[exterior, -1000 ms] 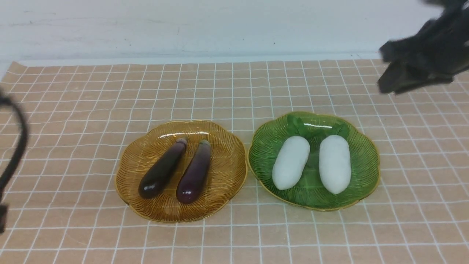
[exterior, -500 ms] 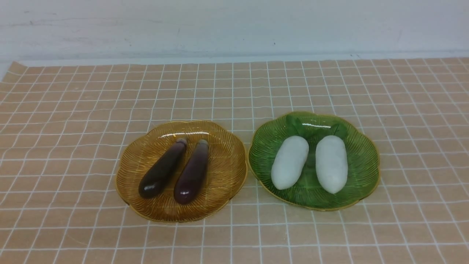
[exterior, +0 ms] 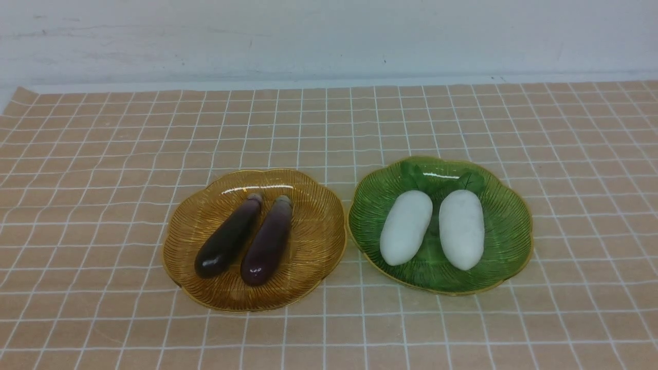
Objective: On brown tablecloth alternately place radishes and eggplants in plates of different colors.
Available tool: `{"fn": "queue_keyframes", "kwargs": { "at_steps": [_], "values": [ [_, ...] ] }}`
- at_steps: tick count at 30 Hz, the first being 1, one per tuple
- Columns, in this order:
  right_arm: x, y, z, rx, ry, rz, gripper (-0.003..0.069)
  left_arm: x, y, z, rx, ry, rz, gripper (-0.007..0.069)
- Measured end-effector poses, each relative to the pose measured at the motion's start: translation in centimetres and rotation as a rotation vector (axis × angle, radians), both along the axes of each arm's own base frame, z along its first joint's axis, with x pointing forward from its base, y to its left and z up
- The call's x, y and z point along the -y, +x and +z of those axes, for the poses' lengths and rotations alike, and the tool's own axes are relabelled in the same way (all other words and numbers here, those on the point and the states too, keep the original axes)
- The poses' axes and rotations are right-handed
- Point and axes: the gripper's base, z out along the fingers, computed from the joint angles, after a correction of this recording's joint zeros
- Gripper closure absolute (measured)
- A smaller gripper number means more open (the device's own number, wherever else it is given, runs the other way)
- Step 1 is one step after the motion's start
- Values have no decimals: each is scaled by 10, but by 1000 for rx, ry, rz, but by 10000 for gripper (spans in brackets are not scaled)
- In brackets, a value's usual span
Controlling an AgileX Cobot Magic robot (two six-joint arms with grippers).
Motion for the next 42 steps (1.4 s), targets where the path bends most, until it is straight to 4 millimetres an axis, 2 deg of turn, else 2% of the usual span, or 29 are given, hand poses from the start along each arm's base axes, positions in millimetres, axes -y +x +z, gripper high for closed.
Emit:
{"fn": "queue_keyframes", "kwargs": {
  "at_steps": [21,28,35,42],
  "values": [
    [-2,2,-5,-61,-17,18,674,0,0,0,8,0,-2,628],
    [-2,2,-6,-71,-20,21,674,2,-6,-8,119,-13,-62,628],
    [-2,2,-7,-73,-20,21,674,5,-11,-56,286,38,-84,628],
    [-2,2,-7,-74,-20,21,674,3,-11,-112,286,86,-16,628]
  ]
}}
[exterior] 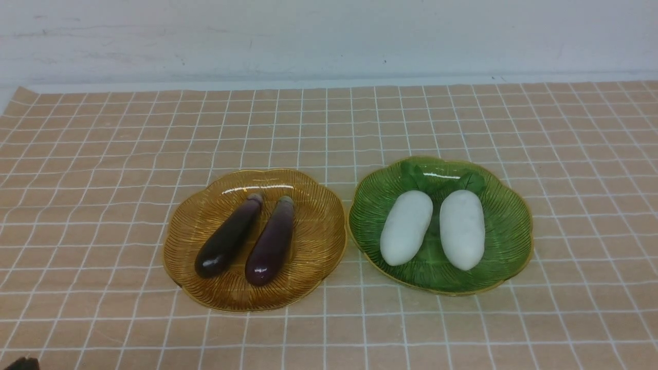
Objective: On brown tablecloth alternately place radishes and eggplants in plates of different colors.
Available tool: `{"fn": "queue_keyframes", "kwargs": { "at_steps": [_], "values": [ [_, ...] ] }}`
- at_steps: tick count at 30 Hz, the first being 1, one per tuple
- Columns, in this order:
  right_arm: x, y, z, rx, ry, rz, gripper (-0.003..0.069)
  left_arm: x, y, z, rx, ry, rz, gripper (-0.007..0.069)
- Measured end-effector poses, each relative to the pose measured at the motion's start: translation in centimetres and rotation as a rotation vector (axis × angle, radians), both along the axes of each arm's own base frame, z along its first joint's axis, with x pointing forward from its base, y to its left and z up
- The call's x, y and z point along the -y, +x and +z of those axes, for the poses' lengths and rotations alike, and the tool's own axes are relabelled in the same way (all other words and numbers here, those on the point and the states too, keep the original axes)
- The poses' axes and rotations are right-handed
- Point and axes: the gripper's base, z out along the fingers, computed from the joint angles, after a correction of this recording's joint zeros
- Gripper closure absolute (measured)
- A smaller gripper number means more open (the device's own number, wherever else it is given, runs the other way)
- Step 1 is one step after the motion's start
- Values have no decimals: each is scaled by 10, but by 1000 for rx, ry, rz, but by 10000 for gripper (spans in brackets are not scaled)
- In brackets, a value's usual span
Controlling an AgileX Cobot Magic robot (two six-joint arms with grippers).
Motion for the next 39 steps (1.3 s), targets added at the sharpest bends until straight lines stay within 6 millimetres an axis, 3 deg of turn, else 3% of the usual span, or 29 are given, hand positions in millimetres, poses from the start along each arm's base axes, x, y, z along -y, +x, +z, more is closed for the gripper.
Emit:
{"fn": "queue_keyframes", "kwargs": {
  "at_steps": [4,39],
  "values": [
    [0,0,0,-2,0,0,674,-2,2,-30,-56,7,42,628],
    [0,0,-1,-5,-26,-9,674,-2,3,-29,-30,3,45,628]
  ]
}}
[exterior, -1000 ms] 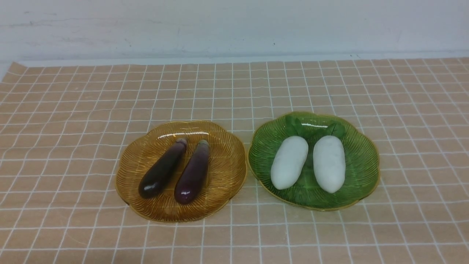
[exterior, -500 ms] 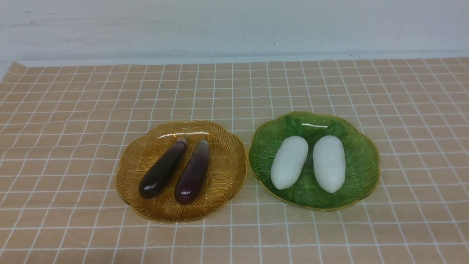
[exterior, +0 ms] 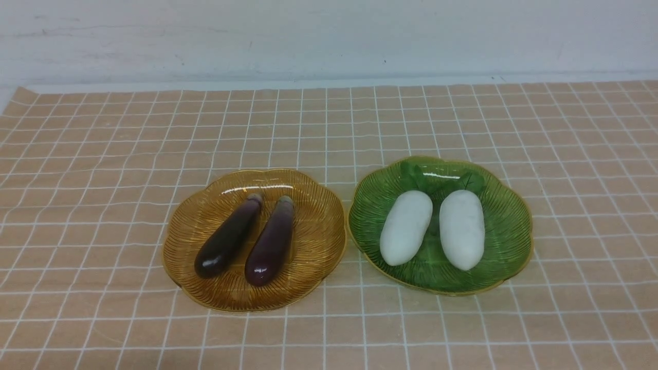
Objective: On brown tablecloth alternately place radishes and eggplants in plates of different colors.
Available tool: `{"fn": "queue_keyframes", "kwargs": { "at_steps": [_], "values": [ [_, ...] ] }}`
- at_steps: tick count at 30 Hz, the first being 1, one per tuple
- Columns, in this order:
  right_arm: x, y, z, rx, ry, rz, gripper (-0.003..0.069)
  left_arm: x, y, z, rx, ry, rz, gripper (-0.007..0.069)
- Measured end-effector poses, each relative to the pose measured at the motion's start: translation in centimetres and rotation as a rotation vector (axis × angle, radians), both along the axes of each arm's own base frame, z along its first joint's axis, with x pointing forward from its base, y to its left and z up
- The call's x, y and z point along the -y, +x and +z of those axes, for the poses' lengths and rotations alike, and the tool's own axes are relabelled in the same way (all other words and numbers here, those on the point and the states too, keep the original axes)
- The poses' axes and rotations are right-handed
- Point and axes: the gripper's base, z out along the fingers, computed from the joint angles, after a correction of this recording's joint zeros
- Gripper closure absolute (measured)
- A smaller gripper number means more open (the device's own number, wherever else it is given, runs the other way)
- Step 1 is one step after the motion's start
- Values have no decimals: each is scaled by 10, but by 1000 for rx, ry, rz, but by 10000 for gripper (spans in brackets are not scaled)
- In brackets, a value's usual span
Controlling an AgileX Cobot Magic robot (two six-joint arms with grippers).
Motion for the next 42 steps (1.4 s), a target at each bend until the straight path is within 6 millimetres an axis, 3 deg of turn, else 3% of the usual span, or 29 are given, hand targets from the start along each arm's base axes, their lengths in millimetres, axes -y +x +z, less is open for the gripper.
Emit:
{"fn": "queue_keyframes", "kwargs": {
  "at_steps": [12,28,31,34,35,36,38,42],
  "values": [
    [0,1,-5,-45,-80,-23,674,0,0,0,0,0,0,628],
    [6,5,-18,-186,-22,-71,674,0,0,0,1,1,0,628],
    [6,9,-28,-217,-47,-87,674,0,0,0,1,1,0,628],
    [7,23,-66,-320,-87,-141,674,0,0,0,1,1,0,628],
    [7,24,-68,-328,-88,-144,674,0,0,0,1,1,0,628],
    [8,30,-92,-391,-97,-162,674,0,0,0,1,1,0,628],
    [8,34,-115,-447,-102,-170,674,0,0,0,1,1,0,628],
    [8,36,-138,-510,-100,-169,674,0,0,0,2,1,0,628]
  ]
}}
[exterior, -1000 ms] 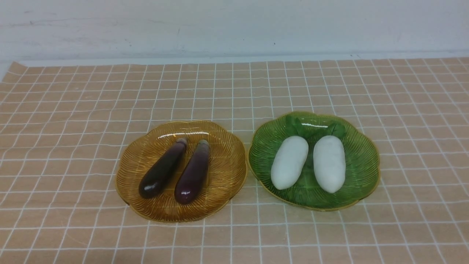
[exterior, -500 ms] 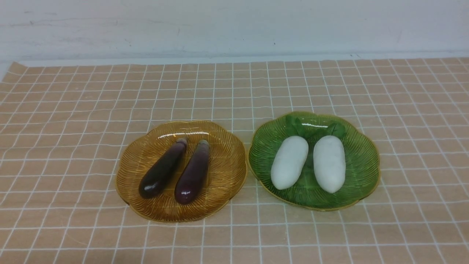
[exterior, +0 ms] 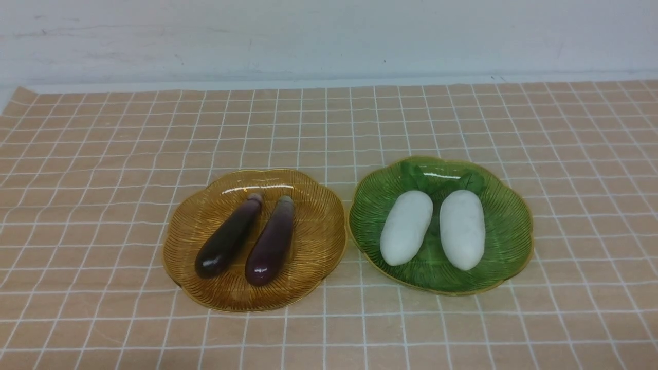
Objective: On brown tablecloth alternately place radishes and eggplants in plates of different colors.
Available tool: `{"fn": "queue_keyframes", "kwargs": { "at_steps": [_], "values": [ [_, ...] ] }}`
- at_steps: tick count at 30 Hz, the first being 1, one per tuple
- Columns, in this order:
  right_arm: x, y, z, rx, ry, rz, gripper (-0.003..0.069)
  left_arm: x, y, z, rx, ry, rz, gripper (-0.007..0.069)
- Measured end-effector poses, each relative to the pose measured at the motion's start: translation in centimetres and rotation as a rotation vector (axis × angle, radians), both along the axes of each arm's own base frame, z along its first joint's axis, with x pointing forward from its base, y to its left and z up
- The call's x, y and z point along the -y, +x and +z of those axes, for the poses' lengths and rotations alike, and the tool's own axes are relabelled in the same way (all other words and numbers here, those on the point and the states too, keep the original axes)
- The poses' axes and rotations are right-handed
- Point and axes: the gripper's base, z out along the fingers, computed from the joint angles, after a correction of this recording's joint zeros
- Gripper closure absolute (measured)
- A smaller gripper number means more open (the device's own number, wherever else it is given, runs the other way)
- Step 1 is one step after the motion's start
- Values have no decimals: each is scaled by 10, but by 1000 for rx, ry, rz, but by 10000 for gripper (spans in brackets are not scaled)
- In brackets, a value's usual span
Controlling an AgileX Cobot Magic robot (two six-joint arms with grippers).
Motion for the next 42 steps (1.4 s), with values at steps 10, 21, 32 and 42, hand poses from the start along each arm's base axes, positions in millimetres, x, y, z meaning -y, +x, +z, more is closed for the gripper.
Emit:
{"fn": "queue_keyframes", "kwargs": {
  "at_steps": [10,21,32,42],
  "values": [
    [0,0,1,15,0,0,674,0,0,0,0,0,0,628],
    [0,0,1,15,0,0,674,0,0,0,0,2,-1,628],
    [0,0,1,15,0,0,674,0,0,0,0,3,-1,628],
    [0,0,1,15,0,0,674,0,0,0,0,3,-1,628]
  ]
}}
